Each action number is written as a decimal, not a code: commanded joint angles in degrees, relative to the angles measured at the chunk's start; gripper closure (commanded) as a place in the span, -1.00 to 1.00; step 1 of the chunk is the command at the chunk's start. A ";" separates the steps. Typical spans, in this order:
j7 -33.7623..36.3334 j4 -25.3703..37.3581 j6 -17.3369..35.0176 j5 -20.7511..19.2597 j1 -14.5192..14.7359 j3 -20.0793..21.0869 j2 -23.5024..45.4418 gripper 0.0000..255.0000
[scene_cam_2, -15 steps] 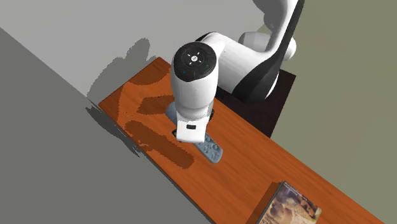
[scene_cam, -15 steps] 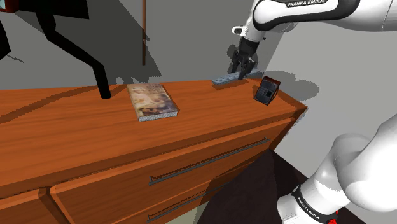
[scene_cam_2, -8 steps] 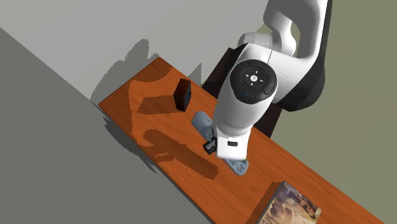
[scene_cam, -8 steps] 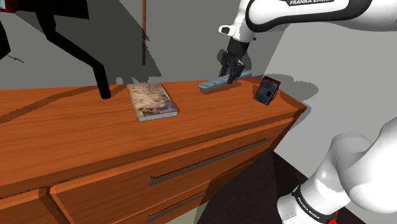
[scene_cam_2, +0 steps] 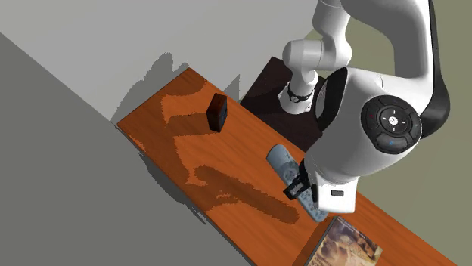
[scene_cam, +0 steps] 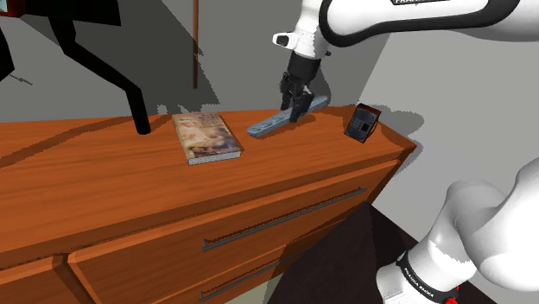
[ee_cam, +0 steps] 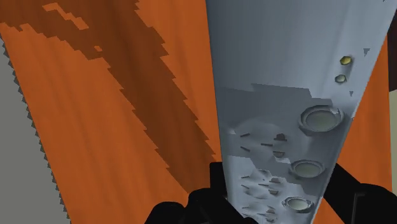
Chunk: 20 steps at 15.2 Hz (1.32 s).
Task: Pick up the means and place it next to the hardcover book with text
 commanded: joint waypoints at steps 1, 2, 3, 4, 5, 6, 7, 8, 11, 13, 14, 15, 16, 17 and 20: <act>2.57 0.73 -0.03 0.34 1.14 1.50 0.78 1.00; 3.87 1.21 -0.10 0.50 1.73 2.28 1.24 1.00; 5.16 1.75 -0.18 0.66 2.33 3.03 1.74 1.00; 6.44 2.35 -0.27 0.81 2.91 3.79 2.31 1.00; 7.71 3.02 -0.38 0.94 3.50 4.52 2.92 1.00; 8.97 3.76 -0.50 1.07 4.09 5.25 3.58 1.00; 10.22 4.56 -0.63 1.19 4.69 5.95 4.30 1.00; 11.46 5.43 -0.77 1.29 5.28 6.64 5.07 1.00; 15.13 8.47 -1.33 1.49 7.04 8.63 7.66 1.00; 17.54 10.84 -1.80 1.53 8.21 9.89 9.64 1.00; 18.73 12.14 -2.08 1.51 8.81 10.49 10.70 1.00; 19.90 13.52 -2.38 1.48 9.41 11.06 11.81 1.00; 21.07 14.98 -2.71 1.43 10.02 11.62 12.97 1.00; 22.22 16.51 -3.07 1.35 10.63 12.15 14.18 1.00; 25.61 21.66 -4.39 1.00 12.50 13.66 18.13 1.00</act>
